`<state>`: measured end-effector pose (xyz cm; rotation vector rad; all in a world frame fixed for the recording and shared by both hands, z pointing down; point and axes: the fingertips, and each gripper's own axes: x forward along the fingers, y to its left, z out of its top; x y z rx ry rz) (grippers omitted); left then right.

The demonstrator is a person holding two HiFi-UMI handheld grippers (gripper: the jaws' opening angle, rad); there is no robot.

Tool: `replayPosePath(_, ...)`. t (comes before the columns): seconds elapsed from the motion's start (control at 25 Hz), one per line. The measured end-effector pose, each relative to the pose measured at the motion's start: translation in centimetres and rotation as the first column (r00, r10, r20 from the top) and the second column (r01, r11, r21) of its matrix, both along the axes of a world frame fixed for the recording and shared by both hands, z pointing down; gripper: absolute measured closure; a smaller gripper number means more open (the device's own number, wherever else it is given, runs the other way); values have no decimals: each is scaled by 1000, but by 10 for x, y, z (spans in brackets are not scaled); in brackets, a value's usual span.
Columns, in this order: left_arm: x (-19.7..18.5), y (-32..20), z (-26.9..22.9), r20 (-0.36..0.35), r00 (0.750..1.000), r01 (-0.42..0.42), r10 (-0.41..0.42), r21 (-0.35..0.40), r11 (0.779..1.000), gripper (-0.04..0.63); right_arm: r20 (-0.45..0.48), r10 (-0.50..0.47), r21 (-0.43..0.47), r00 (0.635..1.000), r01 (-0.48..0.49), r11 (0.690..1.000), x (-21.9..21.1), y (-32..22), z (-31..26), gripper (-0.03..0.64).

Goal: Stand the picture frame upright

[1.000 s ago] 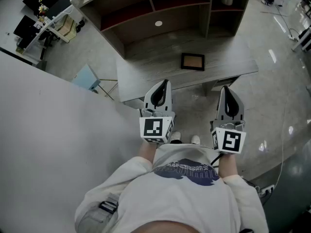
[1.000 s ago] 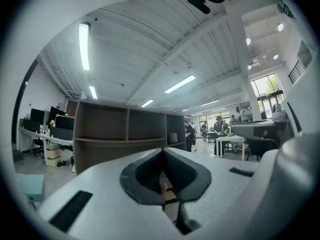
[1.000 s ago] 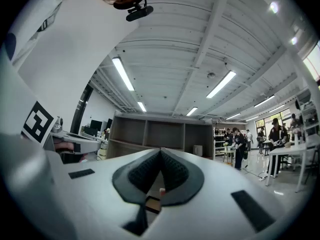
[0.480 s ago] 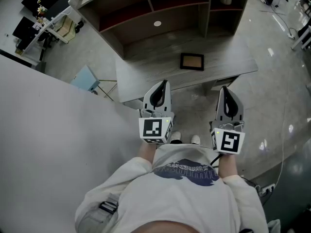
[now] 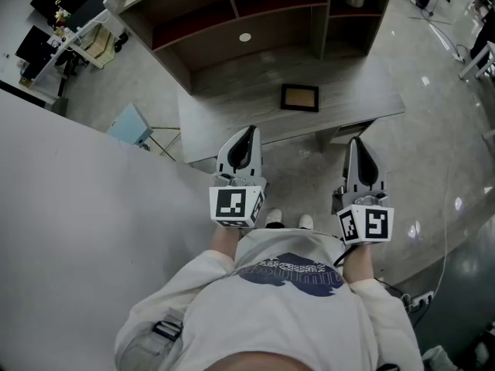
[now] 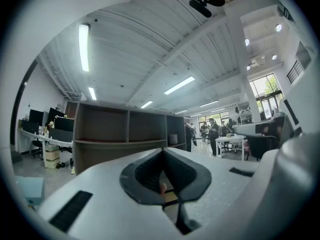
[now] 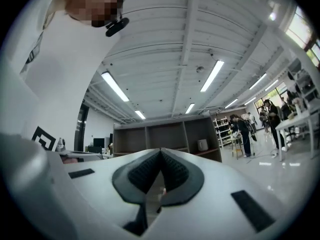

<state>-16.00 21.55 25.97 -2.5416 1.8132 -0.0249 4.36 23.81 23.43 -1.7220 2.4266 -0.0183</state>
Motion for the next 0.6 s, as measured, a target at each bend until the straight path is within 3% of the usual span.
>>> replayPosePath(0.16, -12, -2, -5, 19, 1000, 6, -6, 9, 1000, 587, 51, -3, -40, 999, 5, 999, 16, -2, 6, 607)
replayPosePath(0.24, -18, -4, -5, 11, 1000, 11, -11, -1, 1000, 574, 47, -15, -58, 999, 18, 998, 23, -2, 9, 483)
replayPosePath(0.4, -24, -6, -1, 8, 1000, 20, -20, -17, 1000, 463, 43, -24, -84, 999, 27, 996, 35, -1, 16, 433)
replayPosePath(0.6, -26, -4, 5, 19, 1000, 23, -22, -47, 999, 405, 47, -29, -127, 998, 34, 991, 47, 1, 26, 382)
